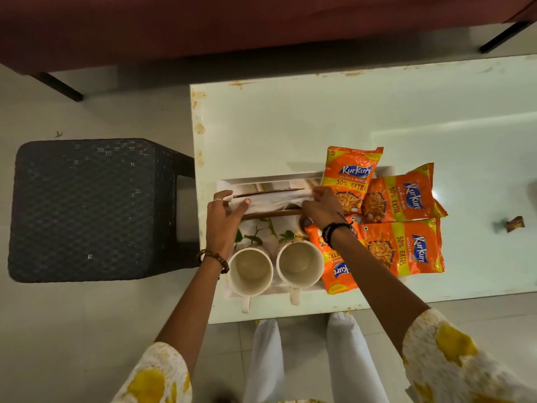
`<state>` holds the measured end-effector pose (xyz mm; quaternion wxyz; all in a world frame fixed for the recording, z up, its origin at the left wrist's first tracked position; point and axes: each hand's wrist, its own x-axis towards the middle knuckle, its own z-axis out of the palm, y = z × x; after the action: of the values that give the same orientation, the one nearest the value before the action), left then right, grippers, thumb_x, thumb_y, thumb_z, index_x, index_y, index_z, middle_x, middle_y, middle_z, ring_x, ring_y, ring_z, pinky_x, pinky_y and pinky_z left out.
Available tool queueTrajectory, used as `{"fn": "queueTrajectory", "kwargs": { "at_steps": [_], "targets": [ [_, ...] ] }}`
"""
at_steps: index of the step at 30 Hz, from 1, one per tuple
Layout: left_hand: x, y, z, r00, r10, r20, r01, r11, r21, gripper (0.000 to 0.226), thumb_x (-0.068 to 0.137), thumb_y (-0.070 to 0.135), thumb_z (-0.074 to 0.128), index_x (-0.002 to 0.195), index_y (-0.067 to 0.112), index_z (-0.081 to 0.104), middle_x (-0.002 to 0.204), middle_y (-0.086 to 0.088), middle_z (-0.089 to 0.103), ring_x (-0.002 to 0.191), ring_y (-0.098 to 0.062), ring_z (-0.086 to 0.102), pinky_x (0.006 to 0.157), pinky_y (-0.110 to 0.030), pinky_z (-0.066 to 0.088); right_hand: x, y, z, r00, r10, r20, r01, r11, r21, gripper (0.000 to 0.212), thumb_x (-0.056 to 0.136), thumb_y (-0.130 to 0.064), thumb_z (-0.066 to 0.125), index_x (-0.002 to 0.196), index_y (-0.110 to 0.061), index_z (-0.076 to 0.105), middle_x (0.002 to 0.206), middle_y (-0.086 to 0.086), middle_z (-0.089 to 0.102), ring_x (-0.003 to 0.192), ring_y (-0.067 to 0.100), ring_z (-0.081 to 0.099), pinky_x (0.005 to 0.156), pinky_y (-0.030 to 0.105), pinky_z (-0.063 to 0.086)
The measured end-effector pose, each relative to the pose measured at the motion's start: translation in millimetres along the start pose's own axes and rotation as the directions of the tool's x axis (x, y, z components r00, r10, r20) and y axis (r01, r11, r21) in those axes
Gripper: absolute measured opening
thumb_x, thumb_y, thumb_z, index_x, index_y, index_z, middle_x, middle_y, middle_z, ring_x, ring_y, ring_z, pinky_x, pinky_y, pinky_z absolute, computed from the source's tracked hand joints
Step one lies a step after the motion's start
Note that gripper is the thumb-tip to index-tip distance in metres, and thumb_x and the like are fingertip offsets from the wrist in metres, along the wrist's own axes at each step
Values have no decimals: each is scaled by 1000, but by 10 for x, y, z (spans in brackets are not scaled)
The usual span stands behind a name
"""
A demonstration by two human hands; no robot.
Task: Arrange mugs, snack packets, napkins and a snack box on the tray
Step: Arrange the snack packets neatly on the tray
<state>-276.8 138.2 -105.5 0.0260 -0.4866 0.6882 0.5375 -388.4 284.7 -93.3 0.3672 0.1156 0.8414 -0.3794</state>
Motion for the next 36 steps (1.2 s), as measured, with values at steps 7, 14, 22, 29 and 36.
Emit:
{"fn": "queueTrajectory", "kwargs": {
  "at_steps": [7,14,22,29,36],
  "targets": [
    [-201,230,31,940,264,-219,-235,961,147,39,86,29,62,121,16,53,129,-10,49,119,-26,49,95,-34,45,-116,34,-130,996,-84,-12,85,988,132,49,83,-3,58,130,-7,45,125,15,57,111,29,55,89,37,50],
    [-639,735,645,846,447,293,-515,827,226,15,85,15,62,99,13,66,104,-6,67,95,-17,60,81,-17,45,-447,551,-528,937,-55,-346,118,979,165,27,84,-1,59,111,-4,59,105,10,65,87,16,56,62,-1,37],
    [-543,1299,1884,574,484,661,-804,487,341,68,83,1,61,143,10,31,151,-12,33,143,-23,20,113,-29,18,-499,1288,-807,674,459,-578,-130,845,519,51,75,-5,72,120,0,48,125,22,48,116,36,49,95,42,42],
    [-217,1342,2361,585,229,778,-744,534,402,89,74,-2,70,146,10,20,149,-15,35,140,-27,29,115,-34,18,-293,1429,-943,599,656,-459,-101,630,770,81,68,-17,80,136,-11,36,134,16,48,121,32,47,102,43,41],
    [-214,1408,2424,597,149,789,-660,650,377,67,72,2,74,126,4,34,131,-18,52,119,-30,53,100,-39,45,-260,1544,-1136,644,668,-372,-38,514,857,43,73,-14,76,109,-16,52,101,3,60,85,18,57,75,27,44]
  ]
}}
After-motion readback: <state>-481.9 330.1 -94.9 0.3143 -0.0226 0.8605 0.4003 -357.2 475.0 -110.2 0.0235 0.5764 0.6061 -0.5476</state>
